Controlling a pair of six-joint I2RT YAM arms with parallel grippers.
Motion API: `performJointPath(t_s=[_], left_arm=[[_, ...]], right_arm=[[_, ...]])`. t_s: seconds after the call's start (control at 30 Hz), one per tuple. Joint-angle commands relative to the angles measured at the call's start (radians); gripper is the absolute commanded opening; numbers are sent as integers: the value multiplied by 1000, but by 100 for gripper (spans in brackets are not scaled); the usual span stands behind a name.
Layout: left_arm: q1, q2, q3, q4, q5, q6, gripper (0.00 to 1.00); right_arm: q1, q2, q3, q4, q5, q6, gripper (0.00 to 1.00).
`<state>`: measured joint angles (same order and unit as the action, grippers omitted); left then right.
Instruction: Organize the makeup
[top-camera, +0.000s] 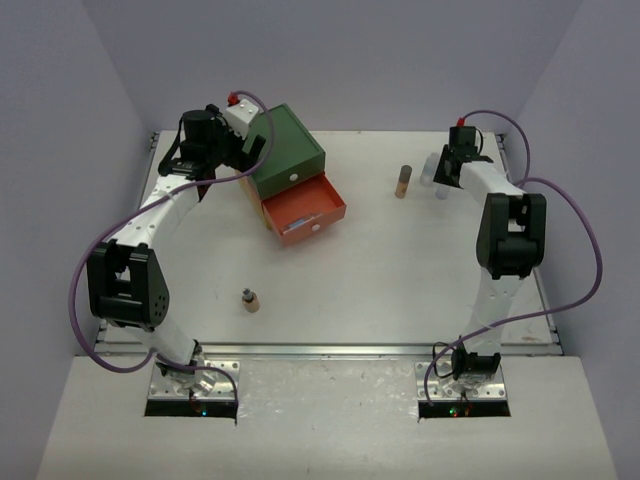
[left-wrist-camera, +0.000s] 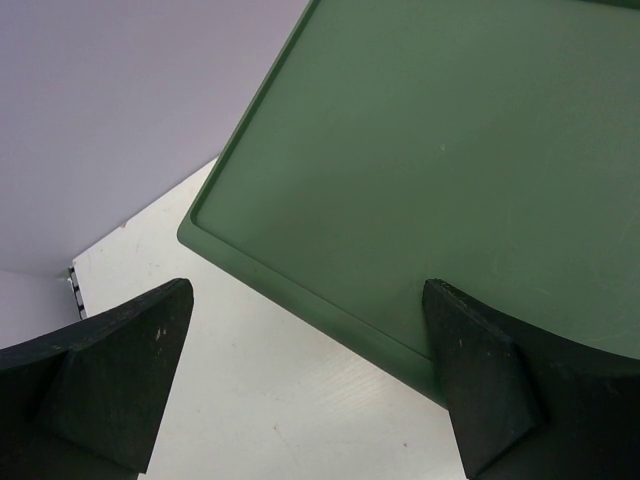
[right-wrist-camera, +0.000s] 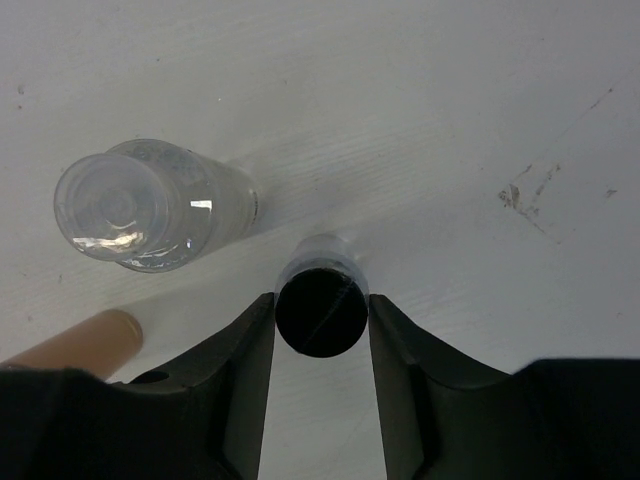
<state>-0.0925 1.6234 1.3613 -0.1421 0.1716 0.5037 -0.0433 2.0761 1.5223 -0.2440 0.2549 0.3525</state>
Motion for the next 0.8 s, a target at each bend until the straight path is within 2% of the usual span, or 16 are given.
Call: performJointPath(t_s=[0.0, 0.07, 0.37, 0.77], left_arm=[[-5, 40, -12, -120, -34, 27, 100], [-6, 38, -11, -122, -33, 27, 100], [-4, 38, -13, -128, -40, 32, 100], [-6, 64, 7, -125, -30, 11, 100]], right_arm=[[2, -5, 20, 38, 2, -31, 31], [2, -12, 13, 47, 5, -38, 24], [2, -76, -48, 76, 14, -84, 9], [38, -410, -363, 195, 86, -42, 7]])
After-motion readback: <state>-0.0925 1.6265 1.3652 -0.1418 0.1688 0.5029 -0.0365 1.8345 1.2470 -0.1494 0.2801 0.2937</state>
